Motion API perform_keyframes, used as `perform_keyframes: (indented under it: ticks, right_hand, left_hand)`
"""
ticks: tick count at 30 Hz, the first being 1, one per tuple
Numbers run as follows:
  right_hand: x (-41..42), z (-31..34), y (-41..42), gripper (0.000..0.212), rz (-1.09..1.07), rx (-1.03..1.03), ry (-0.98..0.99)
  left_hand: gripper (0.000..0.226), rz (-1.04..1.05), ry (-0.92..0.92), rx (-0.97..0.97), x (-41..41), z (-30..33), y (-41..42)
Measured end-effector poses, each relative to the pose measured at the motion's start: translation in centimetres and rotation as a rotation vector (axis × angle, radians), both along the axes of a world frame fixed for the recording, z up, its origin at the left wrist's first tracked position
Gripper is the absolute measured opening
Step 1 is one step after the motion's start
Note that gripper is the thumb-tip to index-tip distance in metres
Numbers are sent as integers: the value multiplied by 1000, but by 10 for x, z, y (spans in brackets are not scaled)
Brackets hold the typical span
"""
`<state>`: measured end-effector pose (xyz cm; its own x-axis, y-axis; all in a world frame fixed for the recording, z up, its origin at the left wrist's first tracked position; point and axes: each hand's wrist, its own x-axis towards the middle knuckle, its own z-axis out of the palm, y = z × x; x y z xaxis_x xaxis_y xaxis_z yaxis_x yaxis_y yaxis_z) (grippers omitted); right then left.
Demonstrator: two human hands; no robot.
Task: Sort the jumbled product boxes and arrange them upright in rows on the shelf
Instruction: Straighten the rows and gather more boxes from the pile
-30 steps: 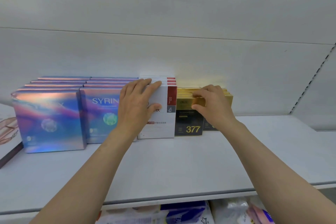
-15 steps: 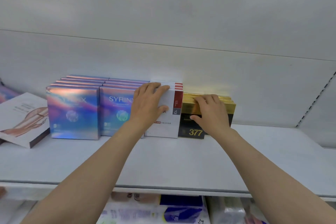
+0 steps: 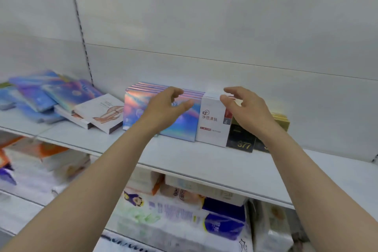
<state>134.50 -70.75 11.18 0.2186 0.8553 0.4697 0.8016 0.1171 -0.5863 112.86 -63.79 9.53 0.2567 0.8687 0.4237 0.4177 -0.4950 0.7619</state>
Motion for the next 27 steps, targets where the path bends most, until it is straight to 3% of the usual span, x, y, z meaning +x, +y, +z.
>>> perform_keyframes:
  ticks: [9, 16, 27]
  right_hand:
    - [-149, -47, -24, 43, 218, -68, -141]
    - [-297, -87, -7, 45, 313, -129, -71]
    - [-533, -101, 66, 41, 443, -128, 43]
  left_hand:
    - [45, 133, -61, -33, -154, -50, -55]
    - [38, 204, -127, -113, -304, -90, -56]
    - [37, 303, 13, -44, -528, -91, -11]
